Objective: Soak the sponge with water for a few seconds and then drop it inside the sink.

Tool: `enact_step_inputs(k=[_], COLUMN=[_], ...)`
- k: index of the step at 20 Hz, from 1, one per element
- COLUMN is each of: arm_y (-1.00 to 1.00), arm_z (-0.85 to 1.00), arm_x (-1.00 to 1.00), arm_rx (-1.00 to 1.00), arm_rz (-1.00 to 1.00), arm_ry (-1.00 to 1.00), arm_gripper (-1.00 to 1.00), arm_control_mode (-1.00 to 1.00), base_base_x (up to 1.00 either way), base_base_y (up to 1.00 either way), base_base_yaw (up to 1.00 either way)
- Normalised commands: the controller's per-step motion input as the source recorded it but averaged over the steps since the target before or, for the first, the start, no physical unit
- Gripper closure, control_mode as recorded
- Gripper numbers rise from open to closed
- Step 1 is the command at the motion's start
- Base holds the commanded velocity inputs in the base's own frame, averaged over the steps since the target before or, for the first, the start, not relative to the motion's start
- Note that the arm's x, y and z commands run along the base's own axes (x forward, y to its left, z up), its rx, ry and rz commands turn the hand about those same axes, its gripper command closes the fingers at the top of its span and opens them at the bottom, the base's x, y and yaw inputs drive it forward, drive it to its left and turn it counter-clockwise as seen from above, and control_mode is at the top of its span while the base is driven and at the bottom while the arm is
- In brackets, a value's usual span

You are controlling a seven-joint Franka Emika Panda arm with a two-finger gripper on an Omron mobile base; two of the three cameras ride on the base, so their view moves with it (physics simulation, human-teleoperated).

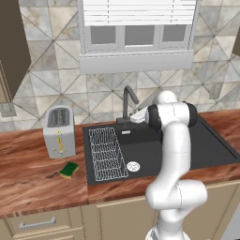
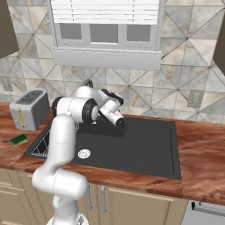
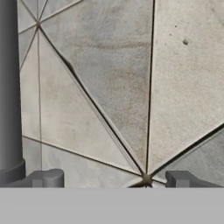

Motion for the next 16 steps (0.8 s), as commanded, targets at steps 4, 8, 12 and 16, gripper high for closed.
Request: enact_step_inputs(k=[4, 8, 12, 16], arm_y=[-0.06, -0.13, -0.21, -0.27], arm_z=[-0.06, -0.01, -0.04, -0.11], arm_x=[0.00, 0.00, 0.00, 0.00], arm_rx=[0.00, 0.00, 0.00, 0.00], arm_rz=[-0.11, -0.06, -0.02, 0.00], arm_ry=[0.00, 0.00, 0.00, 0.00], arm_gripper=[-1.00, -1.00, -1.00, -1.00], arm_control_mode=[-1.00, -1.00, -1.00, -1.00], base_base_x=[0.00, 0.00, 0.00, 0.00], base_base_y=[0.00, 0.00, 0.00, 0.00], base_base_yaw=[0.00, 0.00, 0.00, 0.00])
